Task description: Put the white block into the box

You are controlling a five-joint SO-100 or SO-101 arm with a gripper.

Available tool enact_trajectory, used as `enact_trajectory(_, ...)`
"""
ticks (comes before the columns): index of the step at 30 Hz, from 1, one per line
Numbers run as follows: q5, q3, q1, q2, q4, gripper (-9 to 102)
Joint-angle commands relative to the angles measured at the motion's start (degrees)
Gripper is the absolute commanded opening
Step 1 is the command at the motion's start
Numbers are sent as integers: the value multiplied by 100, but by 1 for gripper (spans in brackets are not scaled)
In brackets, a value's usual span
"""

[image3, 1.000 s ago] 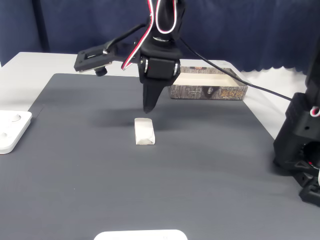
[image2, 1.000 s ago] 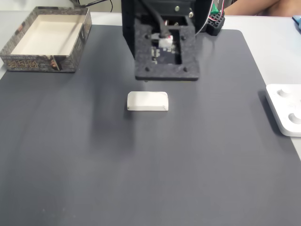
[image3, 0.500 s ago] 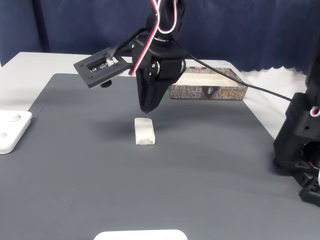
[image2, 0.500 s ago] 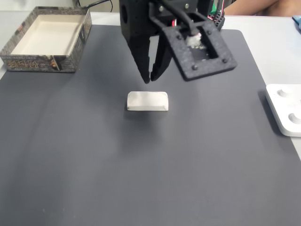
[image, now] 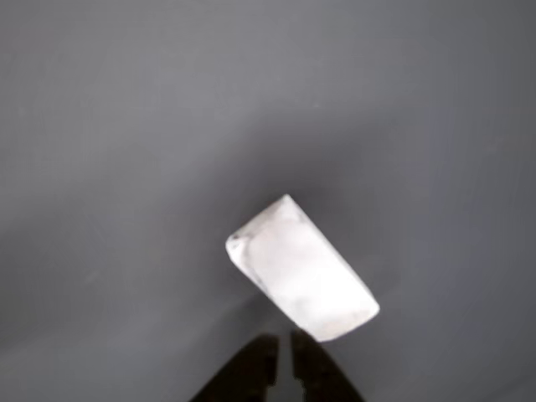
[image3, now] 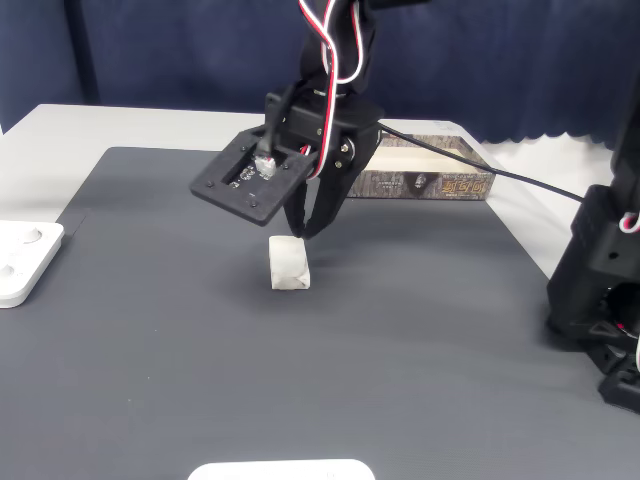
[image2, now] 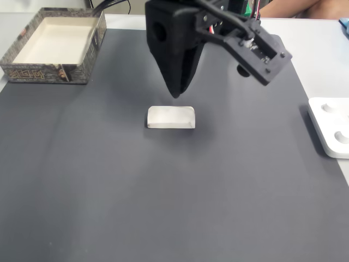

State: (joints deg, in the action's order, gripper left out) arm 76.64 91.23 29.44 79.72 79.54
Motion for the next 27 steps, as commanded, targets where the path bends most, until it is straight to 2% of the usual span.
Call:
enact_trajectory(1,158,-422,176,325,53,-2)
enact_trajectory(6,1433,-536,229,308,53,-2)
enact_trajectory(21,3577,-668,281,272,88,-1)
enact_trajectory(27,3771,-703,316,193,88,-1)
